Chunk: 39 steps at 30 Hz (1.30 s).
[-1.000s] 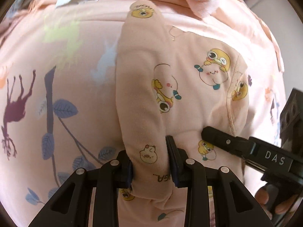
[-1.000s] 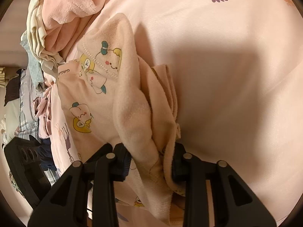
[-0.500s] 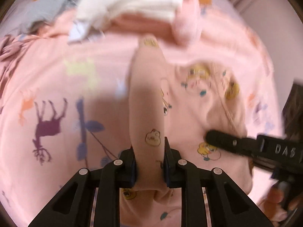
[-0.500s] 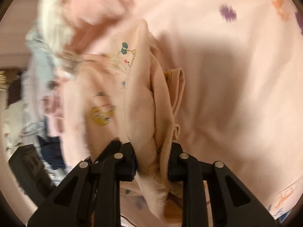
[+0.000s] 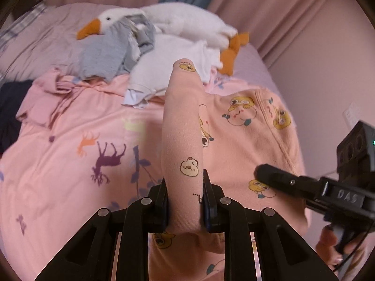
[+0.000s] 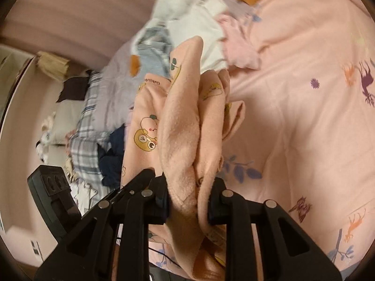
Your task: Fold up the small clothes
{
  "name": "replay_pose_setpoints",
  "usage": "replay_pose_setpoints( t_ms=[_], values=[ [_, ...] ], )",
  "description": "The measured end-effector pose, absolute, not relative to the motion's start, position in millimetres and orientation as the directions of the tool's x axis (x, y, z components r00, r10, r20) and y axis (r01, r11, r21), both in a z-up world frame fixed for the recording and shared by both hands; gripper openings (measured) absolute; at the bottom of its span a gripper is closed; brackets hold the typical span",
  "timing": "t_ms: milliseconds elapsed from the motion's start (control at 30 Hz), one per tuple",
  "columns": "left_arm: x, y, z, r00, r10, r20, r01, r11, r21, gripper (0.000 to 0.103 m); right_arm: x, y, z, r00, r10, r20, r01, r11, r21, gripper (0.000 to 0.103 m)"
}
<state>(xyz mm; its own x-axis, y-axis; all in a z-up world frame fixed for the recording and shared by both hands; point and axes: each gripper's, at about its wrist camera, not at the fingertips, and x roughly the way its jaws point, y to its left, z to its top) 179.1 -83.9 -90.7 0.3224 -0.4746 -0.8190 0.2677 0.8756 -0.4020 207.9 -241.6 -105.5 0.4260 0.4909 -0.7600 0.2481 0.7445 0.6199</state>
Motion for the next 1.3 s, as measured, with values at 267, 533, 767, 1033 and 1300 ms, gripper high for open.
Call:
replay_pose_setpoints(
  t_ms=[267, 533, 767, 1033, 1300],
  values=[
    [170, -53, -57, 0.382, -0.443, -0.811, 0.259, 0.894, -0.366, 0.021, 198, -199, -64, 0.452, 0.467, -0.760, 0.166, 0.793, 0.586, 0.024],
    [177, -37, -57, 0.415, -0.419, -0.808, 0.235, 0.907, -0.349, 0.021, 213, -177, -59, 0.456, 0.472, -0.754, 0.125, 0.805, 0.580, 0.024],
    [188, -36, -71, 0.405, -0.408, -0.819, 0.217, 0.912, -0.347, 0.021, 229, -170, -70, 0.433, 0.465, -0.772, 0.125, 0.818, 0.562, 0.024],
    [196, -37, -75, 0.399, -0.400, -0.825, 0.213, 0.916, -0.340, 0.021, 241, -168, -78, 0.417, 0.456, -0.786, 0.135, 0.824, 0.550, 0.024],
    [190, -40, -66, 0.397, -0.386, -0.833, 0.224, 0.921, -0.319, 0.021, 236, -166, -71, 0.424, 0.438, -0.793, 0.142, 0.832, 0.536, 0.025]
  ],
)
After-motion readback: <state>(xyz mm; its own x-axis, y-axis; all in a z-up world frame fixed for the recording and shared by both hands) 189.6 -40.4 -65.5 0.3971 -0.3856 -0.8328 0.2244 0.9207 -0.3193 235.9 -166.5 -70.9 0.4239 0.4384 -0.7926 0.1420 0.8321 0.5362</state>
